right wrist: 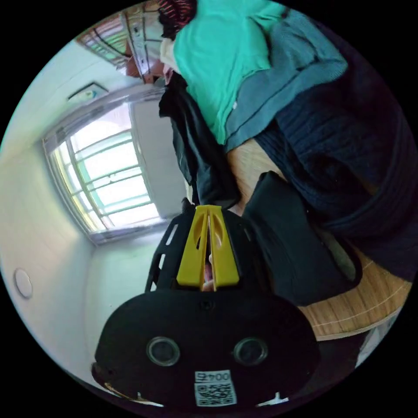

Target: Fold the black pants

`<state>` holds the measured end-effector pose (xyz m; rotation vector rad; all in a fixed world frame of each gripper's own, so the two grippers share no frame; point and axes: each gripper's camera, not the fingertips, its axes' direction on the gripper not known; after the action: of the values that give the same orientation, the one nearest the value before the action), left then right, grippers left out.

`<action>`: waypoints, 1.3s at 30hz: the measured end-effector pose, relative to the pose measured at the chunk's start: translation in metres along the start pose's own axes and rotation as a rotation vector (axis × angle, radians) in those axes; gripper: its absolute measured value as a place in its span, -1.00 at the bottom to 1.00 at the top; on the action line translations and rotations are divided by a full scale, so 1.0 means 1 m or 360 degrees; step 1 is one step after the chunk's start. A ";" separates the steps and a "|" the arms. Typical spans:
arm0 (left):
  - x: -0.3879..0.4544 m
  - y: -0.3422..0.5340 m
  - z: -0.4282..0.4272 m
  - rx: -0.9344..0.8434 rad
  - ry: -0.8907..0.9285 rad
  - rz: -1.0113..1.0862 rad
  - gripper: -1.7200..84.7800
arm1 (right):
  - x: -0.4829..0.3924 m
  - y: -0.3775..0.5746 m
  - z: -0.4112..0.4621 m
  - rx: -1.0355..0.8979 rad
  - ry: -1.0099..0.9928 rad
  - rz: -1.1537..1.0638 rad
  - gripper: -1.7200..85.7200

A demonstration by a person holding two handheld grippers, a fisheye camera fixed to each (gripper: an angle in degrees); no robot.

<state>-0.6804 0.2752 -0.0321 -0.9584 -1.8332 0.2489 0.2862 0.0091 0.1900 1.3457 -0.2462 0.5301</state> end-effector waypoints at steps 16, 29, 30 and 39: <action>-0.064 0.063 0.071 -0.0180 -0.0137 0.0184 -0.67 | 0.063 0.418 0.191 -0.0691 0.1327 -0.2414 -0.66; -0.020 0.040 0.132 0.0014 -0.0530 0.0408 -0.82 | 0.124 0.470 0.245 -0.0935 0.1359 -0.2605 -0.62; -0.023 0.040 0.131 0.0020 -0.0520 0.0403 -0.84 | 0.125 0.470 0.244 -0.0944 0.1342 -0.2590 -0.61; -0.046 0.025 0.089 -0.0001 -0.0477 0.0353 -0.89 | 0.153 0.477 0.236 -0.0922 0.1390 -0.2623 -0.79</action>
<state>-0.7358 0.2808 -0.1196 -1.1763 -1.9942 0.5538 0.2116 -0.1238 0.7222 0.3248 1.2593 -0.3976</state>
